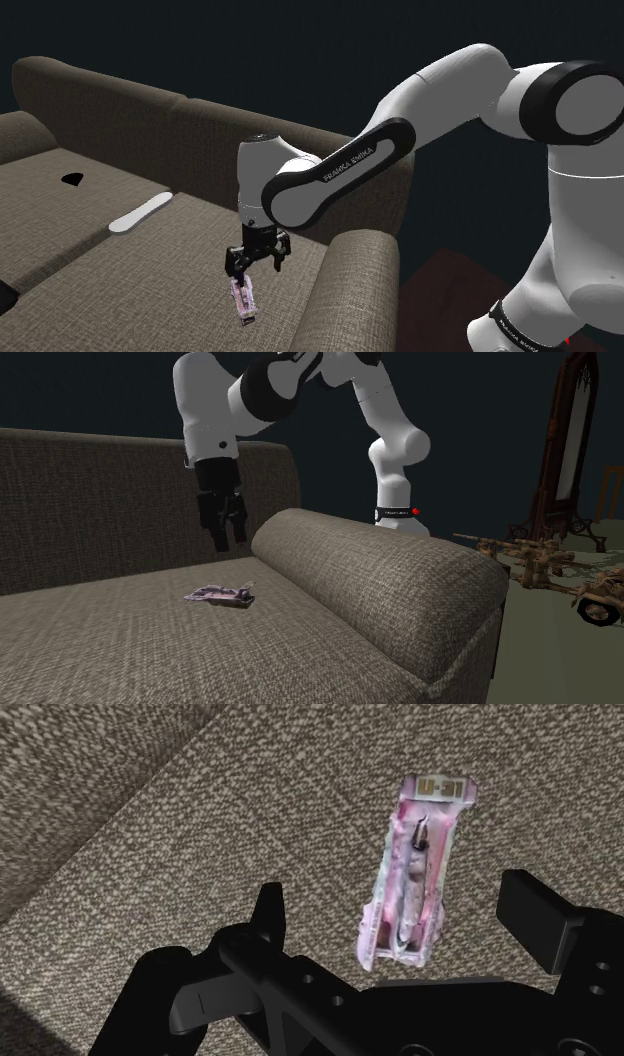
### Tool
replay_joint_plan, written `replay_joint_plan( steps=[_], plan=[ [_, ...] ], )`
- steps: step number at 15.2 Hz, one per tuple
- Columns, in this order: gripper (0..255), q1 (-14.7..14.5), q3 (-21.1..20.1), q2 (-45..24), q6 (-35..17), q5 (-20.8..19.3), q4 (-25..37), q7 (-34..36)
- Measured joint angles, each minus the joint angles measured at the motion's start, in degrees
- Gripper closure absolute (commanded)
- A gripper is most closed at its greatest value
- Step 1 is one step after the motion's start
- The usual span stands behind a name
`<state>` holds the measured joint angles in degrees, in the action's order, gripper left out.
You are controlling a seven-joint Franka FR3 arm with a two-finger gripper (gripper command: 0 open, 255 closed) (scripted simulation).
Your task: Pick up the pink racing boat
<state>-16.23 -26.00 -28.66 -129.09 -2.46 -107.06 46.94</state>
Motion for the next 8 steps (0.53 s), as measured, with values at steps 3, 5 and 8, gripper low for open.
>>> replay_joint_plan(
  steps=[3, 5, 8],
  plan=[
    [0, -2.87, 1.43, -6.52, 0.01, -2.08, 6.41, 2.22],
    [0, -3.71, 1.99, -8.72, -0.61, -2.74, 7.97, 2.73],
    [0, -4.36, 2.54, -10.81, -1.81, -3.35, 8.83, 2.98]
  ],
)
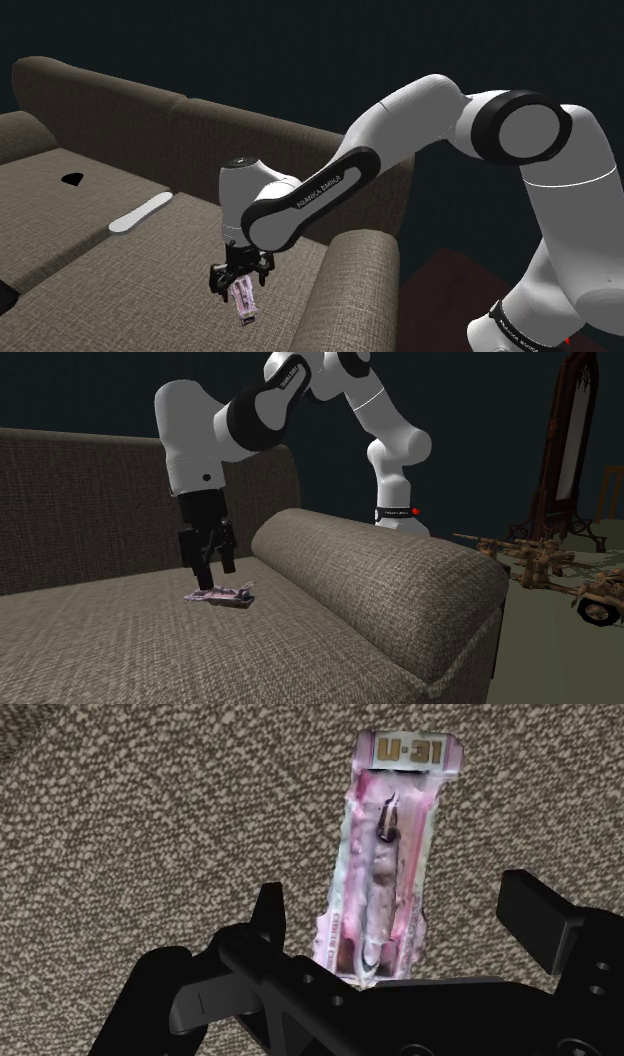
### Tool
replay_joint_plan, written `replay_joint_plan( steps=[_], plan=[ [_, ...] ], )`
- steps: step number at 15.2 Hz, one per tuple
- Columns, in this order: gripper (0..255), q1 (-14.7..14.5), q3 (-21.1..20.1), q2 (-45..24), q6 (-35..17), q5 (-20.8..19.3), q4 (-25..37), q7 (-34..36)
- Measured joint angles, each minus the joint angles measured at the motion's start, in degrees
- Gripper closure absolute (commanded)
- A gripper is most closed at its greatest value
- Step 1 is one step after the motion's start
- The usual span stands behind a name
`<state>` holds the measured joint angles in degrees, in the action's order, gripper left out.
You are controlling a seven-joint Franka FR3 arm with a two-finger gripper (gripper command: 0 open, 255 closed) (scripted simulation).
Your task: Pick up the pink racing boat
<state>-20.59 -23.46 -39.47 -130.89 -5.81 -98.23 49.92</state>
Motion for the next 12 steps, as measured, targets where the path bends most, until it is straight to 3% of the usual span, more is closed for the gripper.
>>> replay_joint_plan(
  steps=[3, 4, 12],
  plan=[
    [0, -0.31, 0.38, -1.32, -1.27, -0.4, 0.02, 0.06],
    [255, -0.34, 0.46, -1.57, -1.48, -0.47, 0.05, 0.03],
    [255, -0.37, 0.52, -1.78, -1.67, -0.53, 0.1, 0.01]
  ],
)
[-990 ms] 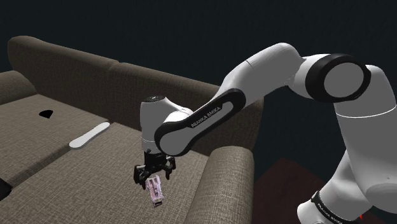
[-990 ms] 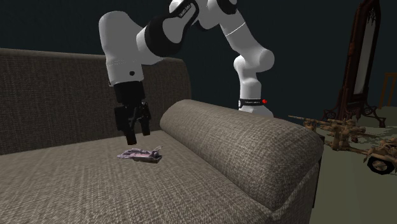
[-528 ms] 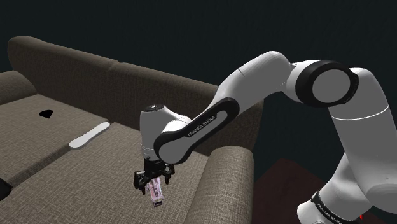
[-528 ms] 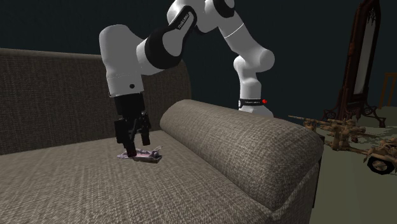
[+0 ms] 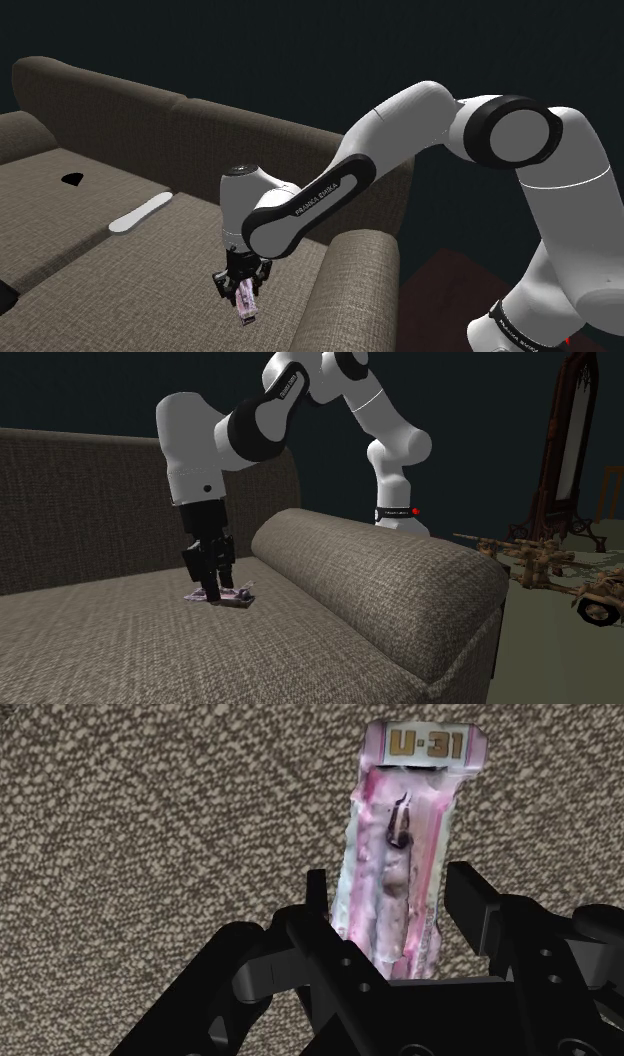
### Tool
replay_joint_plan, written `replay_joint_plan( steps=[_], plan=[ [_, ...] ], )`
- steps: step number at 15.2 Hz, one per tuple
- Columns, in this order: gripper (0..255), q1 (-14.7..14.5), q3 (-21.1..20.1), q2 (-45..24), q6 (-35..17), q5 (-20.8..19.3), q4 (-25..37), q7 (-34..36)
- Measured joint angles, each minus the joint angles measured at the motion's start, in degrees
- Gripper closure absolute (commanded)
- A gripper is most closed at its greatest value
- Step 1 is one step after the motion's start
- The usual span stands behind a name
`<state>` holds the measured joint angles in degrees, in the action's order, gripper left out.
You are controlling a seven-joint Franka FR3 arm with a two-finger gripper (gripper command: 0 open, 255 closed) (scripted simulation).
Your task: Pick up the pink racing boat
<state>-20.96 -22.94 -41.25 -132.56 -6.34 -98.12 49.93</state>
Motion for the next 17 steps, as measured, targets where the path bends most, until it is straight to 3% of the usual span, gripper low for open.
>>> replay_joint_plan(
  steps=[17],
  plan=[
    [255, 1.57, -2.01, 7.11, 7.3, 2.24, 0.41, -0.24]
  ],
)
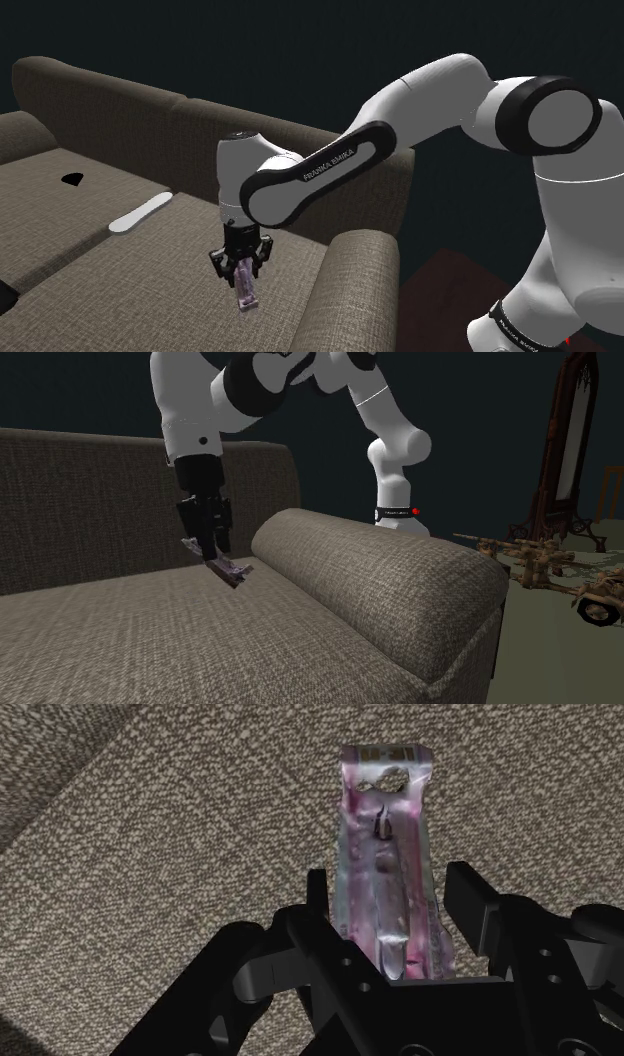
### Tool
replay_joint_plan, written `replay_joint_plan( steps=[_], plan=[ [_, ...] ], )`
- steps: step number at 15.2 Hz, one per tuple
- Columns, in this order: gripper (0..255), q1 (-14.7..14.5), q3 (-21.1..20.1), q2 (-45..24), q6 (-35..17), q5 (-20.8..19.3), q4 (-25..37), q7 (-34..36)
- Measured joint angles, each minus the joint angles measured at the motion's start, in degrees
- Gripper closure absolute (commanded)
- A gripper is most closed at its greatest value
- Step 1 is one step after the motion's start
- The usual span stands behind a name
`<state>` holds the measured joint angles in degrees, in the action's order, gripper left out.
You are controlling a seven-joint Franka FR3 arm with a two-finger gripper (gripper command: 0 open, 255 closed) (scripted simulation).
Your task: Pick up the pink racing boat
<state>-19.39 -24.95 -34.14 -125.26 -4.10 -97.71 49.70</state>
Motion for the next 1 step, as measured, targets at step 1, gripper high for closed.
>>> replay_joint_plan(
  steps=[1],
  plan=[
    [255, 0.02, -0.06, 0.22, 0.29, 0.07, 0.09, 0.01]
  ],
)
